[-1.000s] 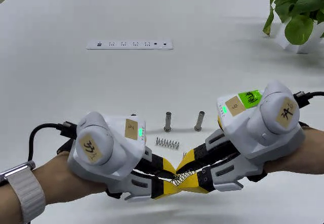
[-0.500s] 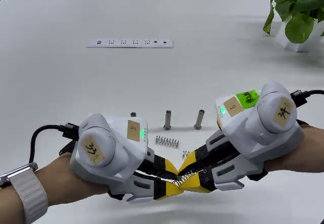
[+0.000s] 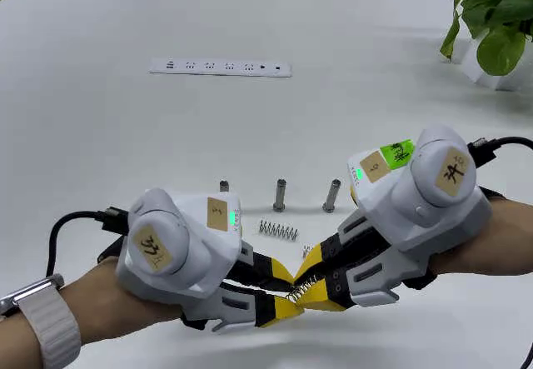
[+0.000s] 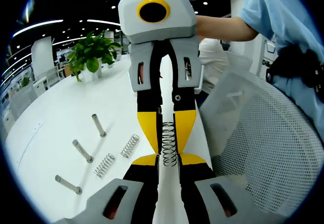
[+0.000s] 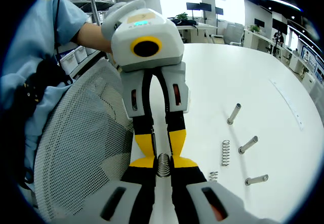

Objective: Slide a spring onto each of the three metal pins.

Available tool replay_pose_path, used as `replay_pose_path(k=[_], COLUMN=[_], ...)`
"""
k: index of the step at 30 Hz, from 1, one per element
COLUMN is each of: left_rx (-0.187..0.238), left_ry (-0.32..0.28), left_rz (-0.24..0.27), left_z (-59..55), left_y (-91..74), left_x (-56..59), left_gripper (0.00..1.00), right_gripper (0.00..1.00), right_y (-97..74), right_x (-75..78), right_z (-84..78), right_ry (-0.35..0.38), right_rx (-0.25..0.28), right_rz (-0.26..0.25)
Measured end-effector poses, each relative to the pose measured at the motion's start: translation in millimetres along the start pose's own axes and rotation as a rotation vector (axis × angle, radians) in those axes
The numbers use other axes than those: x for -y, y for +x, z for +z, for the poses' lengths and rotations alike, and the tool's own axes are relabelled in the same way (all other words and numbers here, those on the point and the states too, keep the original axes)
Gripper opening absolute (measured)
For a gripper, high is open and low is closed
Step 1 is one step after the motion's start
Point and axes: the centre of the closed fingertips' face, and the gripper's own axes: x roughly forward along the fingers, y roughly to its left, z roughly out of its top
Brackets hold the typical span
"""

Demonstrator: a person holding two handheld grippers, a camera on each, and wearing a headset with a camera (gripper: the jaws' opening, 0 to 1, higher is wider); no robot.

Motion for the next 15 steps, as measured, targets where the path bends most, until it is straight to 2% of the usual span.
replay_pose_path(k=[2, 4, 6, 7, 9, 11, 15], left_rx=[0.035, 0.067, 0.064, 0.072, 0.087, 0.087, 0.104], left_ry=[-0.064, -0.092, -0.115, -0.129, -0.143, -0.172, -0.224], left_rz=[0.045, 0.079, 0.109, 0.15, 0.178, 0.221, 0.329], left_z=[3.4, 2.0, -5.6, -7.1, -8.3, -16.5, -24.4], left_y=[-0.7, -5.6, -12.8, -15.8, -19.1, -26.4, -38.7], left_x=[-4.1, -9.4, -13.7, -18.8, -22.2, -28.9, -43.5], left_gripper=[0.21, 0.26, 0.3, 0.32, 0.4, 0.45, 0.59], right_gripper=[0.12, 0.12, 0.12, 0.12, 0.12, 0.12, 0.12], right_y=[0.7, 1.0, 1.1, 1.0, 1.2, 2.0, 2.9], right_x=[0.9, 2.5, 4.9, 6.5, 8.3, 11.1, 17.9], right_z=[1.2, 1.4, 2.4, 3.1, 3.9, 4.5, 5.8], right_ry=[-0.001, -0.006, -0.009, -0.012, -0.015, -0.022, -0.043], right_rx=[-0.002, -0.006, -0.006, -0.007, -0.01, -0.018, -0.037], right_rz=[0.002, 0.0, -0.005, -0.008, -0.01, -0.014, -0.028])
